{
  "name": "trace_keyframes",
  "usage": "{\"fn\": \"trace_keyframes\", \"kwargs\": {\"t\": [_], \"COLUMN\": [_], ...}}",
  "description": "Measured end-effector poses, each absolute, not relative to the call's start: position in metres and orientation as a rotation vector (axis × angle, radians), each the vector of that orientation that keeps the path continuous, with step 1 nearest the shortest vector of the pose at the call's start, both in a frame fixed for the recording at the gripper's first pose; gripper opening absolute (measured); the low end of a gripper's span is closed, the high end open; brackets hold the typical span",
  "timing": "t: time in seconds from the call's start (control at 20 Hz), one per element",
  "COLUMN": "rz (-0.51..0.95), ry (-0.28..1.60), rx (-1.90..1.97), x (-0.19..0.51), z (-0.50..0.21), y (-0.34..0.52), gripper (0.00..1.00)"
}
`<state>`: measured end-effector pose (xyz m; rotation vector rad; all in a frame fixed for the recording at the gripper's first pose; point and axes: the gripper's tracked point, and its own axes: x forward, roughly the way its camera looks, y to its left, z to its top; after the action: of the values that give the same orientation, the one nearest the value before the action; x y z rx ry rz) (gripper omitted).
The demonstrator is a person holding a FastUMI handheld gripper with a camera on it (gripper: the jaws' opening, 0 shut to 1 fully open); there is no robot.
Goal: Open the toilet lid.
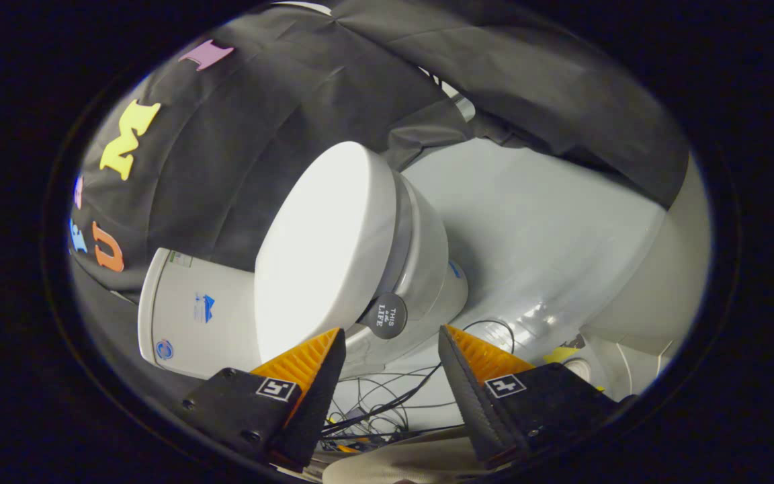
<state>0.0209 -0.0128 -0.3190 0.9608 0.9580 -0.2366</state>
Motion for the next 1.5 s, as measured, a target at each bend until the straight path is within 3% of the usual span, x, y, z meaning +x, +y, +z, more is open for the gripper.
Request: {"fn": "trace_keyframes", "kwargs": {"t": [0.15, 0.65, 0.95, 1.1, 1.25, 1.5], "rz": [-0.260, -0.194, -0.212, -0.181, -0.187, -0.221], "ry": [0.969, 0.947, 0.850, 0.898, 0.890, 0.866], "rx": [1.005, 1.208, 1.272, 1.258, 1.261, 1.283], "x": [0.026, 0.043, 0.052, 0.052, 0.054, 0.056], "z": [-0.335, -0.346, -0.342, -0.347, -0.349, -0.346], "y": [-0.016, 0.004, -0.010, 0.007, 0.006, 0.002], "gripper": [0.87, 0.64, 0.41, 0.28, 0.28, 0.19]}}
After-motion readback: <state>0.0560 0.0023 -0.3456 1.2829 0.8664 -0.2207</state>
